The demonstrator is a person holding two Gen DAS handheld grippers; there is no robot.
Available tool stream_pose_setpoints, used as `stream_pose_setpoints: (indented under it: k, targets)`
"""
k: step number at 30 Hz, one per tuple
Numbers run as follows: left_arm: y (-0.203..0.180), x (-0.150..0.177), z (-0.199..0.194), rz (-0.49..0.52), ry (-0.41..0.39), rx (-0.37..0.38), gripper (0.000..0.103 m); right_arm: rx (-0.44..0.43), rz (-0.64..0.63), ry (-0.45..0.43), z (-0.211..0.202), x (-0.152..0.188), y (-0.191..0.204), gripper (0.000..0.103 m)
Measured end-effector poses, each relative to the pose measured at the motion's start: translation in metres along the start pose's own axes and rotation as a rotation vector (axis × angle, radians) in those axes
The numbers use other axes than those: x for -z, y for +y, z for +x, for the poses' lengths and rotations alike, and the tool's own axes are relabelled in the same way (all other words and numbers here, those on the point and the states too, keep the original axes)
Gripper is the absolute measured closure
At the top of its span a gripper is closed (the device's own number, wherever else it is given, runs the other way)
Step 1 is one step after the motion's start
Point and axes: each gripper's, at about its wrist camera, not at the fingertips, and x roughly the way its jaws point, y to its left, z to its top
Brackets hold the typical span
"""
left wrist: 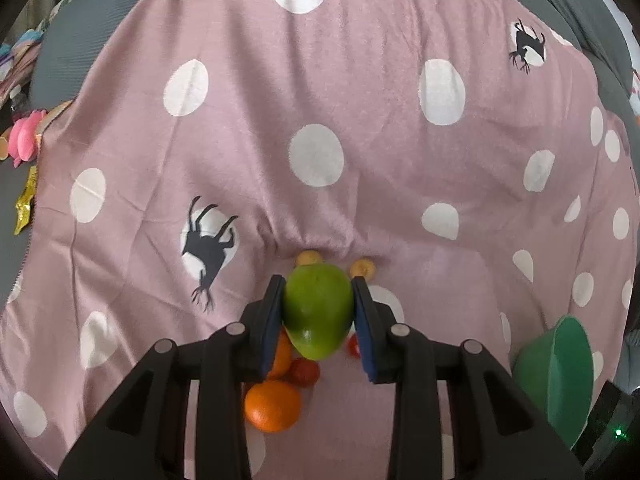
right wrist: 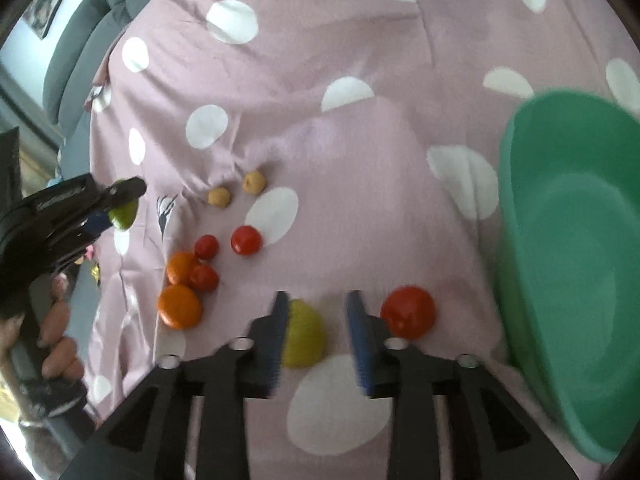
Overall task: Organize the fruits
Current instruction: 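Close the left gripper on the lime while the right gripper closes on the lemon, then lift the lime with the left gripper while the right gripper carries the lemon over the bowl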
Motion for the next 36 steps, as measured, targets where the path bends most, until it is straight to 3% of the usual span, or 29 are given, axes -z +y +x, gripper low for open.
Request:
stream_pose_setpoints:
  k: [1,8,11,13,16,26,34,36]
  targets:
    - [0.000,0.002,-0.003,0.008,-0.006,0.001,0.071,0.001,-0.018,0.001,0.001,0.001,0.003,0.054]
    - [0.022,0.024,-0.023,-0.045,-0.014,-0.005,0.070,0.028,-0.116,0.051,0.027,0.007,0.044,0.054]
    - [0.037,0.040,-0.027,-0.071,0.009,-0.012,0.070,0.001,-0.159,0.110,0.044,0.016,0.066,0.054]
    - [0.043,0.046,-0.027,-0.075,0.013,-0.026,0.070,0.032,-0.189,0.143,0.054,0.023,0.076,0.054]
    - [0.055,0.052,-0.023,-0.099,0.034,-0.031,0.070,0.080,-0.241,0.098,0.061,0.025,0.090,0.055]
    - [0.071,0.055,-0.015,-0.153,0.065,-0.005,0.070,-0.062,-0.077,0.123,0.078,0.002,0.090,0.055]
    - [0.063,0.056,-0.011,-0.124,0.080,0.030,0.070,0.036,-0.181,0.113,0.087,0.010,0.111,0.055]
    - [0.062,0.057,-0.011,-0.120,0.081,0.034,0.070,0.054,-0.191,0.119,0.092,0.009,0.113,0.061]
